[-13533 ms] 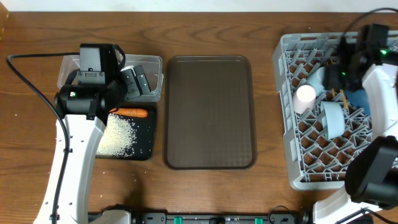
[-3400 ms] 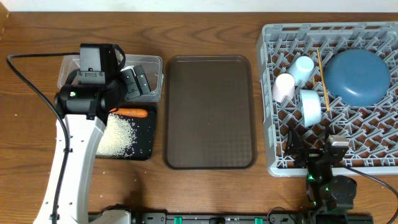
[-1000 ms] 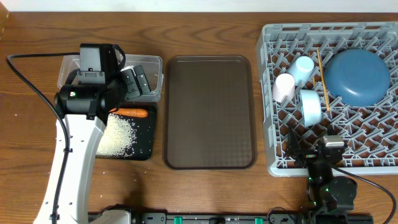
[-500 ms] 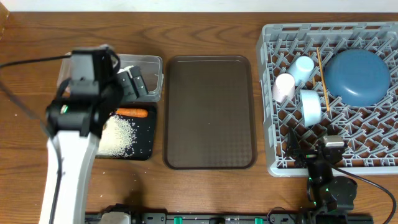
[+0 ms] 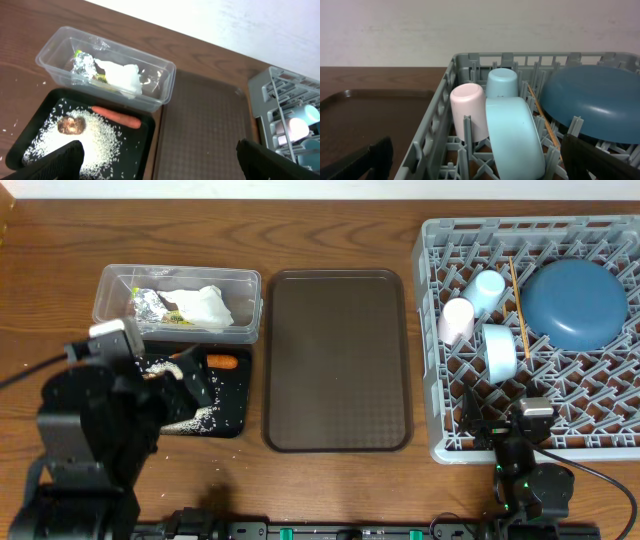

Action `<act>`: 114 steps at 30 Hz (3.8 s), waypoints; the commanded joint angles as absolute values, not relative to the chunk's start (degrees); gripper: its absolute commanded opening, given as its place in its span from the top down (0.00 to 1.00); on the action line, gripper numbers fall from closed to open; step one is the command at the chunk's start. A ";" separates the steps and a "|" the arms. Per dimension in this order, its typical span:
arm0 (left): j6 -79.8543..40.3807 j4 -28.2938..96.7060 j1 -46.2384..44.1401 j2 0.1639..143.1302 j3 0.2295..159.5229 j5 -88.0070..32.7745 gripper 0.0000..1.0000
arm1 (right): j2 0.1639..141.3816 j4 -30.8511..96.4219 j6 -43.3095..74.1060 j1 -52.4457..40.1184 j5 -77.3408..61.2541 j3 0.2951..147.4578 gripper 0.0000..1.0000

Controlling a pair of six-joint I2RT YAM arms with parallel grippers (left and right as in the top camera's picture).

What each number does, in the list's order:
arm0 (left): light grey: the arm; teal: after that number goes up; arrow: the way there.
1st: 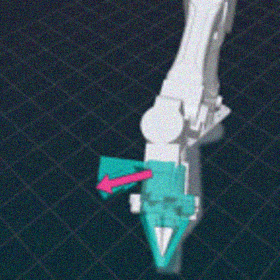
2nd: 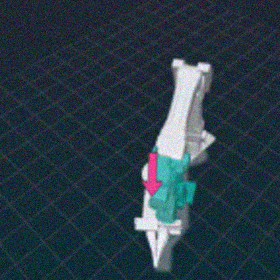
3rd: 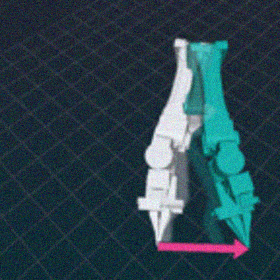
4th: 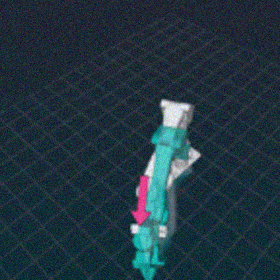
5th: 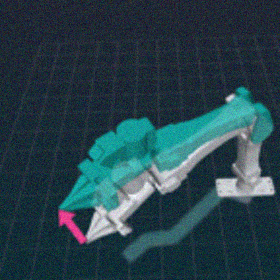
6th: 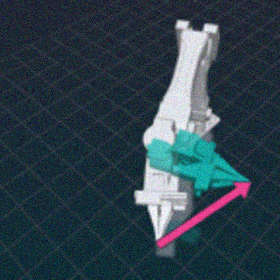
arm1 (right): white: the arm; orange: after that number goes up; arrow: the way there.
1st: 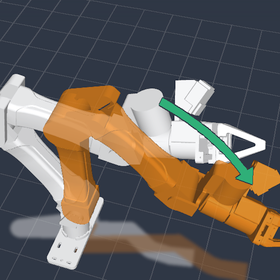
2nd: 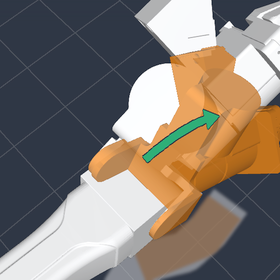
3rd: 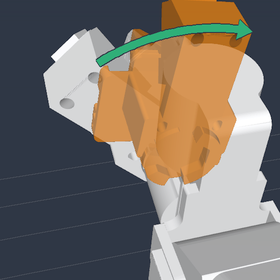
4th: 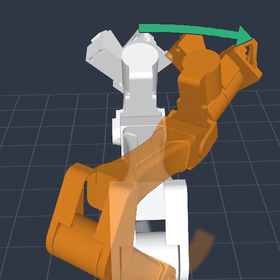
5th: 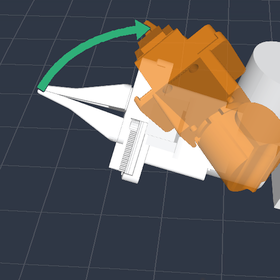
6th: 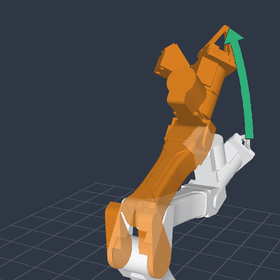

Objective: Sort waste into correct bins and load items into the dishwasher rack

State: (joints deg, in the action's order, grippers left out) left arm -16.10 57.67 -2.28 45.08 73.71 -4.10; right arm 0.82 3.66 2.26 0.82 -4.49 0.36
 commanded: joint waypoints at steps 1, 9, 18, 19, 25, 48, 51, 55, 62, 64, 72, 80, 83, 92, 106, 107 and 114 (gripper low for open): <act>-15.53 58.00 -2.04 42.94 68.93 -3.44 0.02 | 0.38 3.90 1.19 1.43 -4.54 0.32 0.01; -15.59 52.45 -2.04 36.62 52.64 -3.51 0.02 | 0.38 3.90 1.19 1.43 -4.54 0.32 0.01; -16.95 23.62 -2.07 30.24 29.17 -4.14 0.02 | 0.38 3.90 1.19 1.43 -4.54 0.32 0.01; -17.78 19.92 -2.07 29.45 26.74 -4.14 0.02 | 0.38 3.90 1.19 1.43 -4.54 0.32 0.01; -18.37 5.37 -2.04 26.13 16.64 -4.12 0.02 | 0.38 3.90 1.19 1.43 -4.54 0.32 0.01; -17.80 -5.37 -2.04 13.45 0.23 -3.86 0.02 | 0.38 3.90 1.19 1.43 -4.54 0.32 0.01; -17.67 -3.18 -2.04 11.53 0.23 -3.84 0.02 | 0.38 3.90 1.19 1.43 -4.54 0.32 0.01; -17.63 3.46 -2.04 7.07 0.23 -3.33 0.02 | 0.38 3.90 1.19 1.43 -4.54 0.32 0.01; -12.93 3.77 -2.07 0.05 0.23 -3.01 0.02 | 0.38 3.90 1.19 1.43 -4.54 0.32 0.01; -11.00 3.84 -2.07 0.10 0.23 -3.03 0.02 | 0.38 3.90 1.19 1.43 -4.54 0.32 0.01; -2.57 3.86 -2.07 0.10 0.23 -3.03 0.02 | 0.38 3.90 1.19 1.43 -4.54 0.32 0.01; -1.74 3.81 -2.07 0.10 0.23 -3.01 0.02 | 0.38 3.90 1.19 1.43 -4.54 0.32 0.01; -1.72 3.81 -2.07 0.10 0.23 -3.03 0.02 | 0.38 3.90 1.19 1.43 -4.54 0.32 0.01; -1.74 3.84 -2.07 0.23 0.23 -3.03 0.02 | 0.38 3.90 1.19 1.43 -4.54 0.32 0.01; -1.74 3.81 -2.07 0.23 0.23 -3.03 0.02 | 0.38 3.90 1.19 1.43 -4.54 0.32 0.01; -1.72 3.84 -2.07 0.23 0.23 -3.01 0.02 | 0.38 3.90 1.19 1.43 -4.54 0.32 0.01; -1.74 3.81 -2.07 0.23 0.23 -3.03 0.02 | 0.38 3.90 1.19 1.43 -4.54 0.32 0.01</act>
State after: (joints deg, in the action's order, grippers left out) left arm -2.70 1.19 -2.28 0.62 0.78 -3.18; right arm 0.71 3.66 2.09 0.82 -4.49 0.38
